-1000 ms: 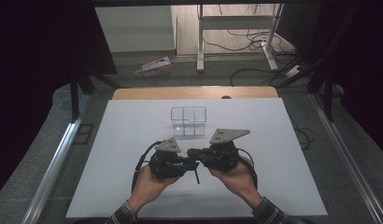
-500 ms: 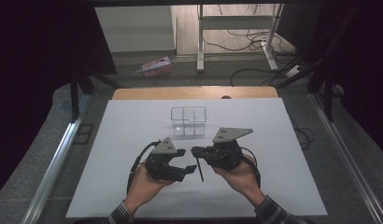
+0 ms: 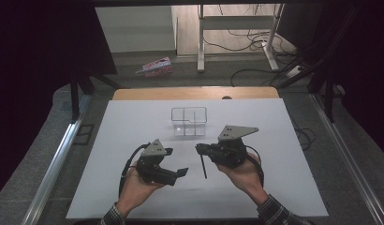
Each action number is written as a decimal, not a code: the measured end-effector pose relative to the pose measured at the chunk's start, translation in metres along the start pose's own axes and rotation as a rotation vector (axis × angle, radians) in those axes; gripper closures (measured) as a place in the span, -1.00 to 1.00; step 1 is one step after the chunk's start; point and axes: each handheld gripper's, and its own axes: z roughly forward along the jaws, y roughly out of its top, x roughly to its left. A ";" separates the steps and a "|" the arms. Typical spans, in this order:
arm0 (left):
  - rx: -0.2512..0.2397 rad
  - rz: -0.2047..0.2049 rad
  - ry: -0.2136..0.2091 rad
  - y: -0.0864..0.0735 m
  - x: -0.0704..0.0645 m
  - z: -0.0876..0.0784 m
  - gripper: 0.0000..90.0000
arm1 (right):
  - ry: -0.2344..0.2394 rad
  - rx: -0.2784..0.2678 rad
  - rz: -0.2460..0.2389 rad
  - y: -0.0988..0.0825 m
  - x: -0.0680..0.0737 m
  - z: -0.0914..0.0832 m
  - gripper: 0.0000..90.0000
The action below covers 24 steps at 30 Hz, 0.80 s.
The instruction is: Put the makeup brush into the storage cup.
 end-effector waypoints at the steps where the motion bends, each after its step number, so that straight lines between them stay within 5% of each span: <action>1: 0.002 0.000 0.001 -0.002 0.001 -0.001 -0.82 | -0.004 0.000 -0.001 0.000 -0.001 0.000 0.89; 14: -0.025 -0.064 0.001 -0.017 0.011 -0.015 -0.87 | -0.030 -0.033 0.003 0.004 -0.011 0.000 0.89; 24: -0.022 -0.071 0.019 -0.030 0.014 -0.023 -0.91 | -0.048 -0.094 0.021 0.008 -0.025 0.001 0.89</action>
